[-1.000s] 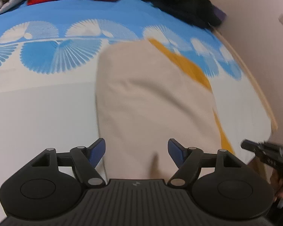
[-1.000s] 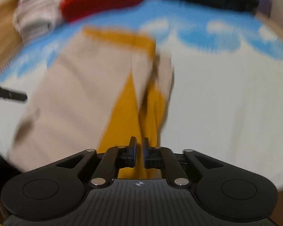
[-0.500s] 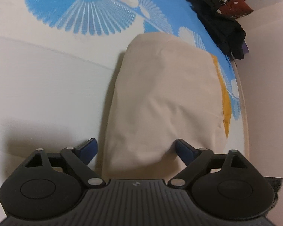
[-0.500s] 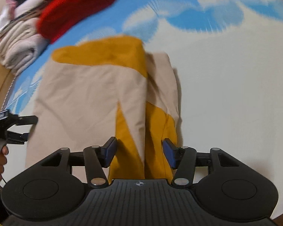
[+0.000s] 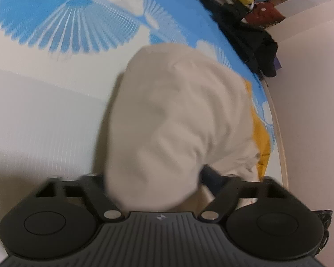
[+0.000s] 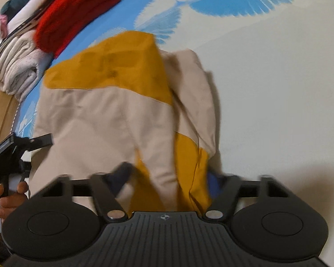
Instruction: Fold large clothes
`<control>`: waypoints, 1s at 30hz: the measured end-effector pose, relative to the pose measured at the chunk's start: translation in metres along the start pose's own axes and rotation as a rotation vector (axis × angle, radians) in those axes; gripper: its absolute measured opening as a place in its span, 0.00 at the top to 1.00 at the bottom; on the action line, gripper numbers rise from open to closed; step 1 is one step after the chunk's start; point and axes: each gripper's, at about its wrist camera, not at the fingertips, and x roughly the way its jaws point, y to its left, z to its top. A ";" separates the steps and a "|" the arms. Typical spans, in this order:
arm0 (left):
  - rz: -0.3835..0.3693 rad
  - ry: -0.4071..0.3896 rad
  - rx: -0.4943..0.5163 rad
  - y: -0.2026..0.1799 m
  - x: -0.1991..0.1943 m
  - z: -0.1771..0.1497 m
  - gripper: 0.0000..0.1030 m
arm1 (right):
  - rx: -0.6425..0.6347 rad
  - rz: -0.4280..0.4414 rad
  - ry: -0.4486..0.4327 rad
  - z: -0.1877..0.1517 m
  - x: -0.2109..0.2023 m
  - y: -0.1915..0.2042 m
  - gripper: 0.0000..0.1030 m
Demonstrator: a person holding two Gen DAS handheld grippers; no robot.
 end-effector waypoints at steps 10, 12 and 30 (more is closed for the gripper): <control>0.012 -0.204 0.103 -0.029 -0.059 0.051 0.51 | -0.074 0.131 -0.188 0.034 -0.009 0.035 0.94; 0.021 -0.222 0.098 -0.021 -0.064 0.062 0.49 | -0.081 0.161 -0.221 0.043 -0.007 0.043 0.94; 0.113 -0.134 0.000 0.044 -0.117 0.066 0.17 | -0.085 -0.009 -0.235 0.069 0.050 0.078 0.78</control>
